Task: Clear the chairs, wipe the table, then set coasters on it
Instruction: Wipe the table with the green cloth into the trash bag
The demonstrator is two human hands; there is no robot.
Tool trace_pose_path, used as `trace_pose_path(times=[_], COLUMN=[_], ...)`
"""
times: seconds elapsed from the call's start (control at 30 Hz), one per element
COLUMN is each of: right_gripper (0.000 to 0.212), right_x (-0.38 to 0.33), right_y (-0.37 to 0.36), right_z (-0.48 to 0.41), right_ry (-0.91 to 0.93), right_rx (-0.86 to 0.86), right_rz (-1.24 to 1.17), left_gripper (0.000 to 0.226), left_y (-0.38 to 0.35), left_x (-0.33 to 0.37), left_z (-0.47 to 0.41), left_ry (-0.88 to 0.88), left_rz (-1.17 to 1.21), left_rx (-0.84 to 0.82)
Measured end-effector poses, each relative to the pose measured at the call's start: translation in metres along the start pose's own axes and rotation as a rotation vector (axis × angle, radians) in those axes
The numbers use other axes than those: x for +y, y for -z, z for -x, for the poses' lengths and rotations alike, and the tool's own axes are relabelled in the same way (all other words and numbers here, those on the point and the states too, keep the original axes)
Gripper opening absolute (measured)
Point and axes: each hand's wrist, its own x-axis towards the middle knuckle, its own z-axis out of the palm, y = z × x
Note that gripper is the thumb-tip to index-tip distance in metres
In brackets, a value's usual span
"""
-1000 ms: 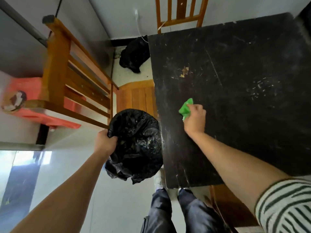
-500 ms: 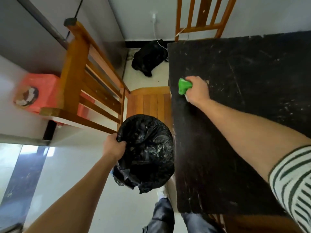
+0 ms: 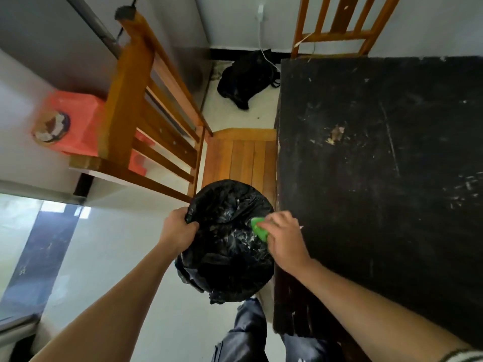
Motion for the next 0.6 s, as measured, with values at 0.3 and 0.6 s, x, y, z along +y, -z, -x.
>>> trace_pose_path(times=[0.3,0.6], right_gripper=[0.045,0.036], right_x=[0.043,-0.037], right_y=[0.082,-0.023], right_z=[-0.032,0.072], right_ry=[-0.362,-0.178], right_rx=[0.212,-0.059], right_rz=[-0.031,-0.091], left_gripper=[0.007,0.012], left_y=[-0.008,-0.023], left_x=[-0.03,-0.057], left_z=[0.048,0.078], left_ry=[0.025,0.019], left_rz=[-0.055,-0.059], left_rx=[0.037,0.085])
